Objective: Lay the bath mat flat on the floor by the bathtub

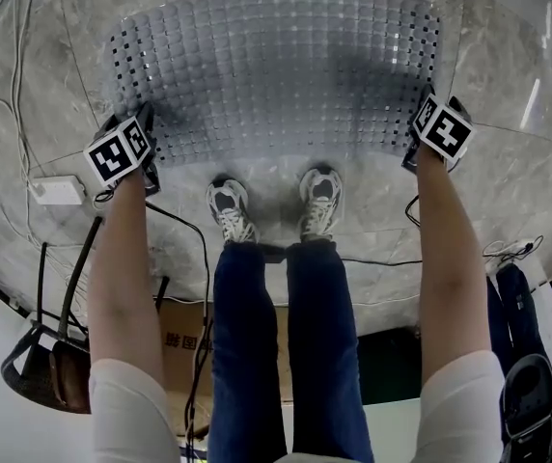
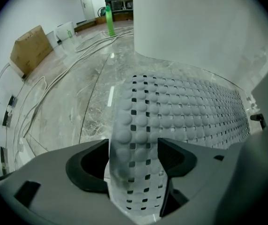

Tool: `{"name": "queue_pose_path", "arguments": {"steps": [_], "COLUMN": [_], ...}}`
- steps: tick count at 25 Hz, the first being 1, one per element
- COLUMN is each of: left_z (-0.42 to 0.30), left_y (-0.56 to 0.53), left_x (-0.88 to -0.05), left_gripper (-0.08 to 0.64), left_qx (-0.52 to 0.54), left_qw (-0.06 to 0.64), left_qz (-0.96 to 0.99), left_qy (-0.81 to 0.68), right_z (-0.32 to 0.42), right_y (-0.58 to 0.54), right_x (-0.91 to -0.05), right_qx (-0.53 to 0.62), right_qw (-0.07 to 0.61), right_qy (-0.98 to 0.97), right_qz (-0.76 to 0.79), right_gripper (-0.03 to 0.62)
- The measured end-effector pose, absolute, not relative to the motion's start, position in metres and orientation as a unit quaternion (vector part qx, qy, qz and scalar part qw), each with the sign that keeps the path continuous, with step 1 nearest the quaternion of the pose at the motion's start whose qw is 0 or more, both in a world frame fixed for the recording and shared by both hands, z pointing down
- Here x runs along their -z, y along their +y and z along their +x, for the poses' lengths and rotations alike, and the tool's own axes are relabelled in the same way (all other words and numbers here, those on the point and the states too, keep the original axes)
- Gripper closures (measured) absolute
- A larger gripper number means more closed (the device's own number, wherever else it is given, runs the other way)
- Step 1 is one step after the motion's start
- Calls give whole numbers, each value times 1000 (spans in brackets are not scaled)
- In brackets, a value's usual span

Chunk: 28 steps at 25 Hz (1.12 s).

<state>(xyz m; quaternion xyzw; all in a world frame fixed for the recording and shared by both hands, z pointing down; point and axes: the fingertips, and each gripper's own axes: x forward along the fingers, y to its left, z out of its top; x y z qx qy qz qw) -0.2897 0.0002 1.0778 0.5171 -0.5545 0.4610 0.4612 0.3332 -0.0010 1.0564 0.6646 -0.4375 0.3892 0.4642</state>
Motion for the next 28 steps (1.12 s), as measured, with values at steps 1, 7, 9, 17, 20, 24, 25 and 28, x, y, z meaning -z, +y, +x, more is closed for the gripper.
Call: {"name": "queue_pose_path", "arguments": {"steps": [1, 7, 9, 17, 20, 24, 25, 28], "left_z": [-293, -292, -289, -285, -279, -267, -263, -253], "left_y": [3, 8, 8, -3, -7, -5, -3, 4], "left_x": [-1077, -1066, -1059, -1017, -997, -968, -959, -933], "left_gripper": [242, 244, 244, 257, 400, 461, 470, 489], "left_qx": [-459, -460, -453, -452, -455, -459, -457, -457], "left_qw": [463, 454, 457, 457, 458, 454, 455, 456], "left_qz": [513, 518, 517, 511, 514, 527, 528, 530], "left_qy": [-558, -561, -564, -570, -564, -553, -553, -550], "right_z": [332, 327, 324, 306, 299, 285, 280, 264], "right_y": [-1, 2, 2, -5, -3, 3, 4, 8], "right_x": [-1056, -1048, -1042, -1010, -994, -970, -962, -934], "right_qx": [-389, -398, -403, -420, -429, -448, -450, -458], "right_qw": [464, 453, 446, 436, 435, 432, 432, 429], "right_qy": [-439, -434, -434, -449, -449, -456, -462, -475], "right_qz": [664, 669, 671, 658, 652, 637, 631, 616], "right_gripper": [364, 367, 386, 443, 521, 537, 541, 551]}}
